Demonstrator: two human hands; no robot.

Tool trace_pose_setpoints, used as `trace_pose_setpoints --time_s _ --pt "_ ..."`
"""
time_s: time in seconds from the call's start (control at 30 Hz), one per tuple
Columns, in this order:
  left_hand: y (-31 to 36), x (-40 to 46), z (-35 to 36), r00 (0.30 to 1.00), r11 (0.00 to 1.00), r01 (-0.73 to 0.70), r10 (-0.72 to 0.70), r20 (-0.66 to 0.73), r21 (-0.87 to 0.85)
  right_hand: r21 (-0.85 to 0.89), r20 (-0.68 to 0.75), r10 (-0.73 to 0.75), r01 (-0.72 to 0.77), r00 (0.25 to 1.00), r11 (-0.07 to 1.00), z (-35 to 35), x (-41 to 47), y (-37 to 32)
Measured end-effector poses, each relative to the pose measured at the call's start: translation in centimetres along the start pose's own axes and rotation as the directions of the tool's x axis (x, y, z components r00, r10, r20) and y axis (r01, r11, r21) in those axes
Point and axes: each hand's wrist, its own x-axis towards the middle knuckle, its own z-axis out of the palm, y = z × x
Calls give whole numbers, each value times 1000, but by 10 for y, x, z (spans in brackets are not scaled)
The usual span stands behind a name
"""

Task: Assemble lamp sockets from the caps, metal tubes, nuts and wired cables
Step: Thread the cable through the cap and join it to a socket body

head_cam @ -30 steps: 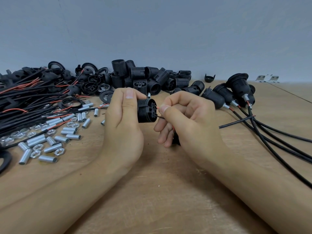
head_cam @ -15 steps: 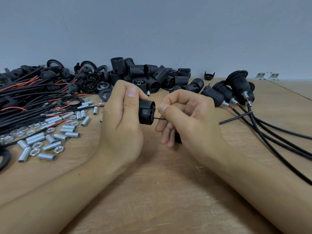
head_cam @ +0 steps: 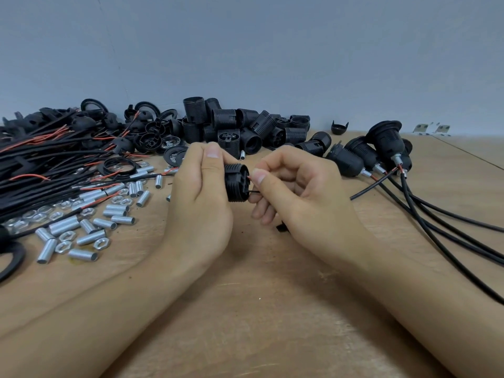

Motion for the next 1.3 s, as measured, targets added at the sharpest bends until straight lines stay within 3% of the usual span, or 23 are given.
trace_pose_setpoints --time_s 0.17,0.23,0.33,0.4,0.43,0.5,0.7,0.87,1.1,1.3 --pt "-6 4 0 992 993 116 -118 -52 -37 58 -73 -17 21 997 998 -8 5 -3" --pt "-7 6 -1 990 992 127 -128 -52 -30 4 -64 -52 53 997 999 -25 11 -9" --pt "-7 7 -2 992 992 120 -121 -47 -35 -275 256 100 -26 962 961 -65 20 -18" --pt "-6 6 -1 991 992 121 -123 -53 -35 -494 432 316 -72 845 867 -79 18 -16" --pt "-6 6 -1 990 992 124 -126 -56 -33 -580 456 392 -67 799 812 -78 16 -12" --pt "-7 6 -1 990 991 128 -130 -57 -33 -652 444 418 -33 793 757 -70 14 -4" --pt "-7 9 -4 990 994 110 -112 -82 -28 -549 364 319 -75 875 833 -60 12 -3" --pt "-10 11 -5 994 996 84 -84 -66 -5 -610 320 182 56 930 790 -49 9 -6" --pt "-8 15 -7 994 994 83 -87 -61 -64 -698 304 186 85 934 711 -48 8 -7" --pt "-4 12 -12 993 993 -116 117 28 -17 -434 296 158 -14 942 901 -49 6 -12"
